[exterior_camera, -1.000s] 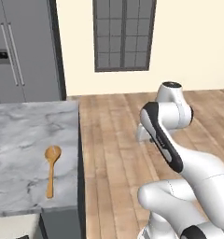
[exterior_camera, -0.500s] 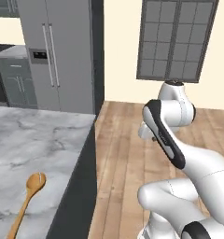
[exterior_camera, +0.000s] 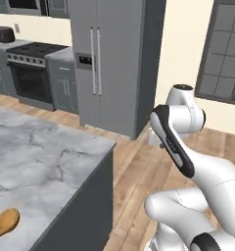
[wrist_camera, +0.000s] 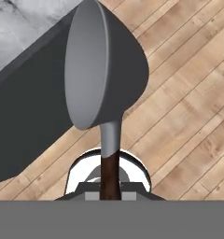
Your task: Pick up the metallic utensils from the counter and place them in the open drawer. Make sure not to pick up any wooden utensils.
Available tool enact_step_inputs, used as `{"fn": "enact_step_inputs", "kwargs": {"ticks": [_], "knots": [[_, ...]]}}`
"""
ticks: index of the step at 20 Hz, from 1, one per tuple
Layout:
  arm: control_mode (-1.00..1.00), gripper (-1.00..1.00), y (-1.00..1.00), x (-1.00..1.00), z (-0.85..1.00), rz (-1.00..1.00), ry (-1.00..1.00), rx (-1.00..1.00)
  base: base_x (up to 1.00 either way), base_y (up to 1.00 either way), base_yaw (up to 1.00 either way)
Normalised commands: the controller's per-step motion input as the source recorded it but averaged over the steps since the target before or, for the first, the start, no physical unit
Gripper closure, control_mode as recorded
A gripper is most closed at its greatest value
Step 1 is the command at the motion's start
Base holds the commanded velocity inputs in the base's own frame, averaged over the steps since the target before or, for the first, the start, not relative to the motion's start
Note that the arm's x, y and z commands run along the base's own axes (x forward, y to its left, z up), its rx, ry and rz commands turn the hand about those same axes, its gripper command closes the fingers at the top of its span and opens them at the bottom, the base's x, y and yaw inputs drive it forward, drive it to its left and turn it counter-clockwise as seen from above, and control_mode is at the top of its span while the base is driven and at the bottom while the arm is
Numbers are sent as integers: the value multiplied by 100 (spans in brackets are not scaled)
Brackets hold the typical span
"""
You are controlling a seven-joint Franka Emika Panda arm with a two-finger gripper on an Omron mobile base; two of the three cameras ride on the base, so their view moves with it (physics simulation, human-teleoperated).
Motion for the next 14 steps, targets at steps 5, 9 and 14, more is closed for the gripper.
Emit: {"fn": "enact_step_inputs", "kwargs": {"ticks": [5, 9, 14], "knots": [[100, 100, 0, 0, 0, 0, 0, 0, 56, -87, 49], [100, 100, 0, 0, 0, 0, 0, 0, 71, -100, 41], [100, 100, 0, 0, 0, 0, 0, 0, 88, -100, 40]]}}
